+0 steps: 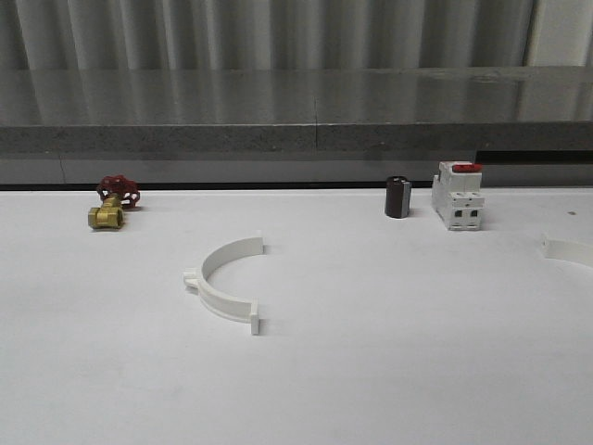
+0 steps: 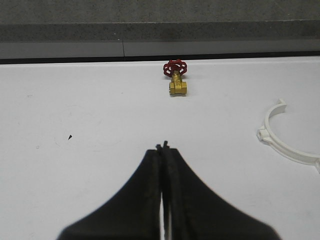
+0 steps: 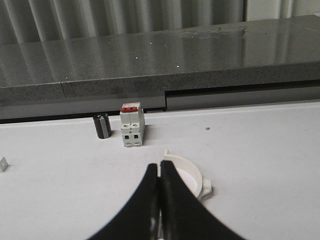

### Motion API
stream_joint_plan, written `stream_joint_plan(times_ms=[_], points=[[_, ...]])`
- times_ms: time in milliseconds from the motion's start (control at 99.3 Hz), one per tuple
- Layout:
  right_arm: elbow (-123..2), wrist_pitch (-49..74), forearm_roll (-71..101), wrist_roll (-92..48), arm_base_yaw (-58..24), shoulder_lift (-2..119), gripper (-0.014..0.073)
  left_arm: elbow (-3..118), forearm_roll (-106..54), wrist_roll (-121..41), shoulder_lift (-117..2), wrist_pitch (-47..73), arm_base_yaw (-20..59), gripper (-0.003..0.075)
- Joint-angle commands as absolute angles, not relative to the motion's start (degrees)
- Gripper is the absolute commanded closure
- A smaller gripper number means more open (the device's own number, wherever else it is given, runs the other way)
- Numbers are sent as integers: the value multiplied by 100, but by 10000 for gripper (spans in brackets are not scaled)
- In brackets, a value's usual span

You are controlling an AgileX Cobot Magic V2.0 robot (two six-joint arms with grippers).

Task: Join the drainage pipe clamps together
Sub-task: 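Grasp the end tab of the other white clamp half with the right gripper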

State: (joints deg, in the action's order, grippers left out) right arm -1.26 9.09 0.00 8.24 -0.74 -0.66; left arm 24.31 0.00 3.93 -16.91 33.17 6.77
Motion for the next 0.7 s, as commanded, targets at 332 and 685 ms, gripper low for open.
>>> stream_joint_plan(times_ms=[332, 685], points=[[-2768, 2305, 0, 924, -82, 2975, 711, 2587, 0, 403, -1744, 2857, 665, 740], [-4079, 2629, 0, 918, -82, 5703, 667, 2587, 0, 403, -1744, 2857, 665, 740]])
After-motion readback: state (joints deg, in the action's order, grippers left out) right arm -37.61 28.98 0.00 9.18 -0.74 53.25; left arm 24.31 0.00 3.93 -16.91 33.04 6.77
